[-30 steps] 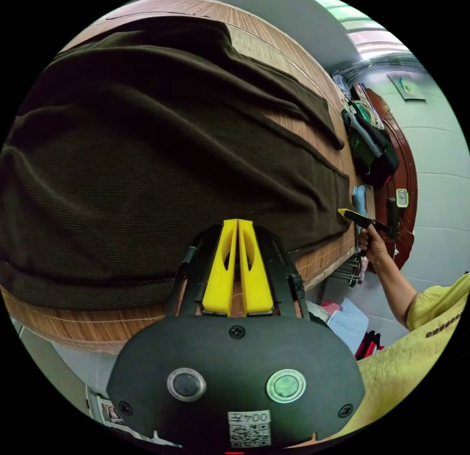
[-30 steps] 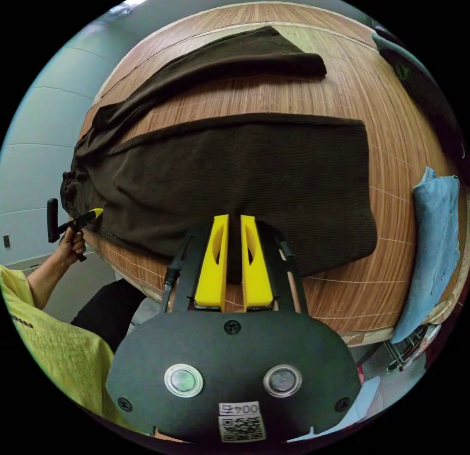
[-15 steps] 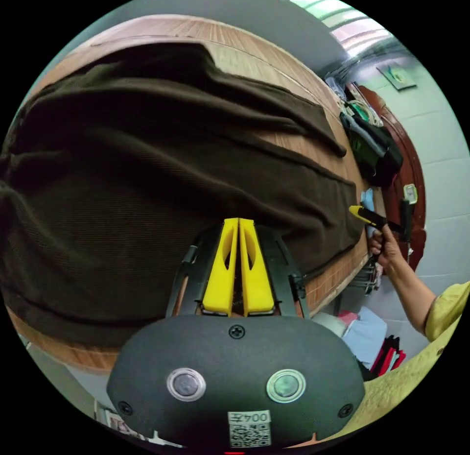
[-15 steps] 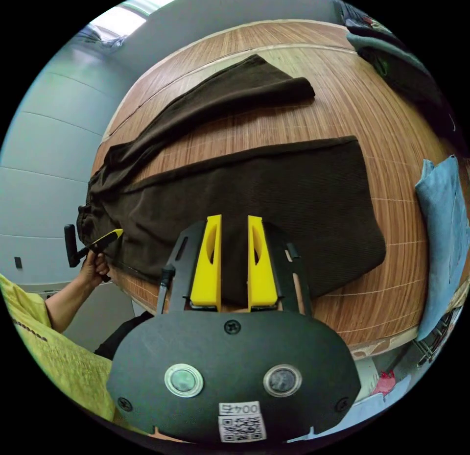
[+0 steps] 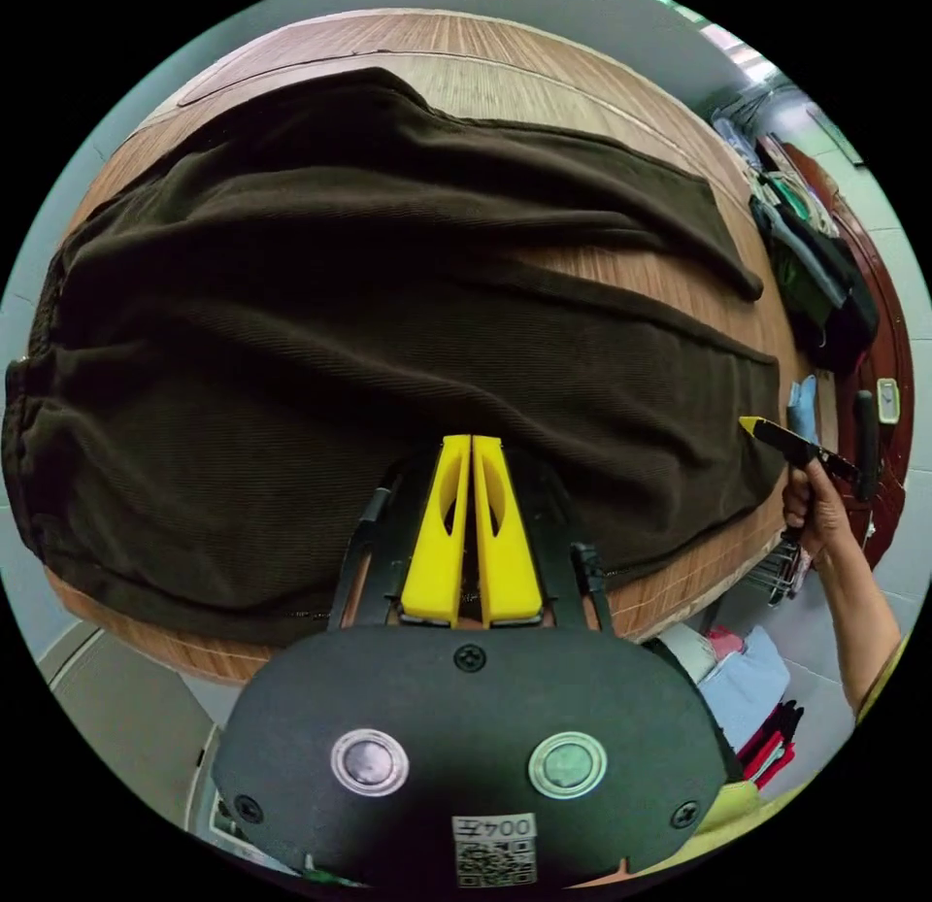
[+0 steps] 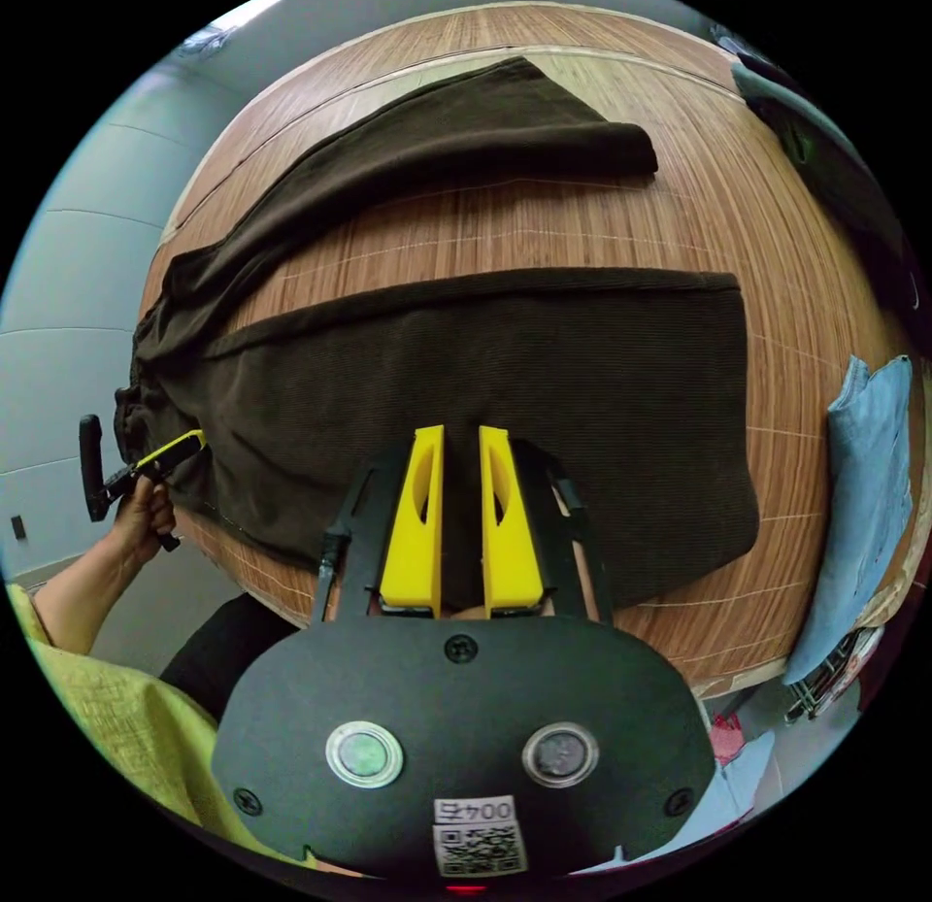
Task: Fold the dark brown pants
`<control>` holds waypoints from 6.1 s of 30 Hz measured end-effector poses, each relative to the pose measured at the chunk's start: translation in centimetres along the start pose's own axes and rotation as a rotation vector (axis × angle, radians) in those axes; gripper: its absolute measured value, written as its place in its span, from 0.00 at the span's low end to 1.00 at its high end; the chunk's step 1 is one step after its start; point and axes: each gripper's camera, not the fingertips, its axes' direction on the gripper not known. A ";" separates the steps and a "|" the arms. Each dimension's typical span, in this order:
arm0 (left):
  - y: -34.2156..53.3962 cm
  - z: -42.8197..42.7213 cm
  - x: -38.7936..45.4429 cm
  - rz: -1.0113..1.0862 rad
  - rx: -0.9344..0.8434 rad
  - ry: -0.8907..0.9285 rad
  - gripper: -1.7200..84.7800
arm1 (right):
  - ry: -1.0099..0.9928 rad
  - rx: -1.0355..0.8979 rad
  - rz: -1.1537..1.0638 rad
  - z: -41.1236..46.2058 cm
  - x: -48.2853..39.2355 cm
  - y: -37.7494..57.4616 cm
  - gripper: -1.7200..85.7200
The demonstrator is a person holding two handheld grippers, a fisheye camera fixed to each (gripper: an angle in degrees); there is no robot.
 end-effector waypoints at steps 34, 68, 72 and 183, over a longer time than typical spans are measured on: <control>-4.2 0.4 4.9 -0.290 -0.055 -0.076 0.02 | -0.017 -0.046 -0.652 -4.5 0.6 -4.1 0.12; -6.5 0.6 5.5 -0.353 -0.063 -0.074 0.02 | -0.095 -0.029 -0.751 -1.5 -1.4 -1.6 0.15; -7.1 0.7 5.7 -0.337 -0.083 -0.094 0.02 | -0.097 -0.039 -0.746 -0.8 -1.8 -1.6 0.15; 21.8 -9.9 -35.5 -0.253 0.394 -0.196 0.20 | 0.051 -0.145 -0.179 6.6 -6.4 1.8 0.20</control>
